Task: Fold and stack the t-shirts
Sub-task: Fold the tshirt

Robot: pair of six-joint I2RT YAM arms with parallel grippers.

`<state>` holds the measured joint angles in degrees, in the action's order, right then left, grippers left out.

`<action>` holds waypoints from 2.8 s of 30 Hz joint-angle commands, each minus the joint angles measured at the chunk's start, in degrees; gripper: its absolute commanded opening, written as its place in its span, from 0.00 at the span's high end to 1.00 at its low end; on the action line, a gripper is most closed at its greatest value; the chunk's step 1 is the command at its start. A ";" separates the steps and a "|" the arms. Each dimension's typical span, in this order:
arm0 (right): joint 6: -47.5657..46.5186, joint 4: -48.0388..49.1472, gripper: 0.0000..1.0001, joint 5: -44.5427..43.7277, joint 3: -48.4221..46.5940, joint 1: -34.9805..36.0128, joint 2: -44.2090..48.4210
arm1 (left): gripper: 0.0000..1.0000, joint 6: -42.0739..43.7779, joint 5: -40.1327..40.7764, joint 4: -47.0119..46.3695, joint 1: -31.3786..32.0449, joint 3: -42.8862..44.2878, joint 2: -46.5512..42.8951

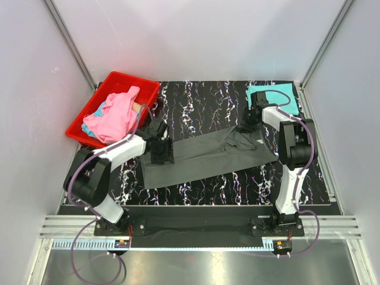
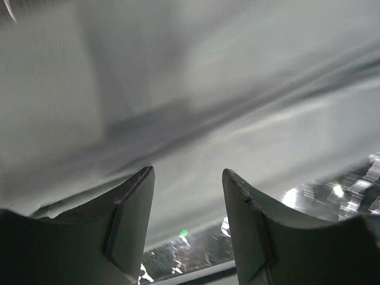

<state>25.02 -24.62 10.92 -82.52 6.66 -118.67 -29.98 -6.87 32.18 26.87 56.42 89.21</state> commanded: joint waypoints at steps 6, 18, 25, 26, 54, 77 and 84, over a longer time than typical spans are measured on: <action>-4.01 -2.98 0.66 -8.72 5.87 -0.06 7.83 | 0.45 -5.88 4.76 -3.88 -0.07 -7.11 5.35; -4.63 -4.12 0.69 -9.87 12.98 -5.95 13.90 | 0.44 -6.85 9.33 -2.13 -0.07 -8.70 4.31; -4.01 -2.45 0.71 -8.81 15.28 -6.30 12.86 | 0.44 -7.55 9.95 -0.72 -0.07 -8.17 3.34; -4.10 -2.36 0.76 -9.24 15.37 -6.30 12.68 | 0.44 -7.64 10.04 -0.46 -0.07 -8.26 2.56; -3.30 4.76 1.00 5.51 5.45 -8.33 1.80 | 0.40 -5.71 16.72 13.96 -4.55 0.52 -18.98; -0.14 -3.32 0.83 17.82 -46.57 1.25 -27.13 | 0.39 -0.78 -1.73 -0.62 1.77 -4.30 -13.19; -1.37 -10.44 0.53 13.00 -54.77 1.17 -22.60 | 0.40 -1.40 -3.84 -4.67 6.17 -6.23 -7.48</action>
<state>24.45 -31.38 26.09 -134.82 7.57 -147.81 -31.55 -7.31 32.71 31.92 50.85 81.10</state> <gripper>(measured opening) 0.416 0.602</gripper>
